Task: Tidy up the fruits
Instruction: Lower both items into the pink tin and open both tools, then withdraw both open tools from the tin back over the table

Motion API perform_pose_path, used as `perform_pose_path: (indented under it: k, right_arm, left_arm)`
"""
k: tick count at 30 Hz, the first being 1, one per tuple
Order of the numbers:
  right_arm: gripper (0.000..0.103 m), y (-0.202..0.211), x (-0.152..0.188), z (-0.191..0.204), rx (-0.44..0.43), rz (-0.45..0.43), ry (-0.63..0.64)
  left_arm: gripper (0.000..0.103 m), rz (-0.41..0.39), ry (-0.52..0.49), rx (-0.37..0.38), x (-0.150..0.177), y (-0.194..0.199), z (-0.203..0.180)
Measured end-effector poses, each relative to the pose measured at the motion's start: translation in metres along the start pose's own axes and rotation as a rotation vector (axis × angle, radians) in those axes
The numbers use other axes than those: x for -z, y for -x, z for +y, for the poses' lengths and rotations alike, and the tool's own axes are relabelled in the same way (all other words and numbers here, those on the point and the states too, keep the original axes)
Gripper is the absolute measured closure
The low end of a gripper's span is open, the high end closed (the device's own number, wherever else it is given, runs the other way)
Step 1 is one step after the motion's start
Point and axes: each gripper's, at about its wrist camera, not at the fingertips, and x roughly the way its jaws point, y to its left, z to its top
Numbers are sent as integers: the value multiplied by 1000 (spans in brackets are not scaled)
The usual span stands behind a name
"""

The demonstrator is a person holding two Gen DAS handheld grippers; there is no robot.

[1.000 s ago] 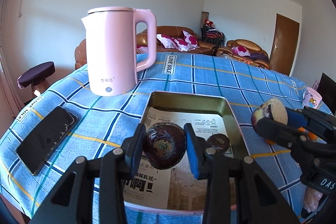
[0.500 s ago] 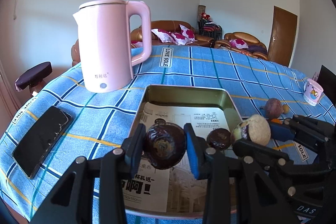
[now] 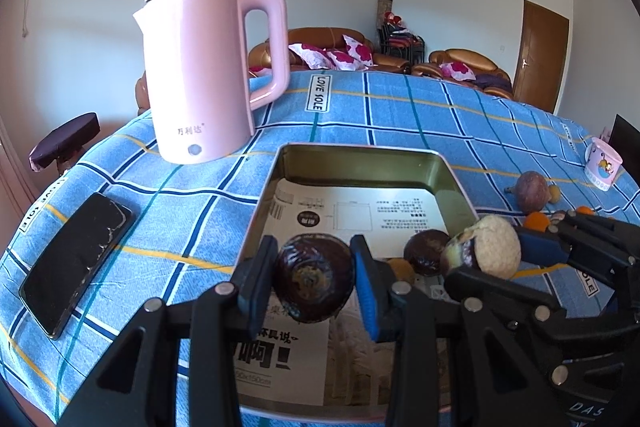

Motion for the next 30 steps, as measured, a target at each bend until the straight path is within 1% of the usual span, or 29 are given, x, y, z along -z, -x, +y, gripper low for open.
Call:
perform_pose_path:
  k: [7,14,21,22,24,25,26,27,28,29,30]
  right_arm:
    - [65,-4,1,1,-3,20,2]
    - [65,-9,1,1,-1,46,9]
    - [65,-9,1,2,-1,47,10]
    - [65,-9,1,2,-1,47,11]
    - [64,-9,1,3,-4,50,17]
    - [64,-9,2,4,-1,49,20]
    - [62,-9,2,4,3,49,22]
    - [61,-8,2,4,10,45,19]
    - [59,-6,2,3,20,35,13]
    - [57,-3,3,1,23,26,3]
    - [55,0,3,-2,20,17,-10]
  left_arm:
    - [64,23,-4,-3,2,-8,0]
    - [64,28,-11,-4,3,-8,-1]
    - [63,26,-13,-16,3,-8,-2]
    - [58,22,-10,-17,2,-6,-1]
    - [59,21,-6,-17,3,-4,-1]
    - [57,20,-4,-14,3,-2,-1]
    - [50,15,-1,-7,3,1,-1]
    - [46,7,1,-6,3,5,-1]
    - [38,-4,3,-14,3,9,-1]
    - [35,-14,6,-6,2,13,-1]
    - [28,-24,8,-7,1,17,-2]
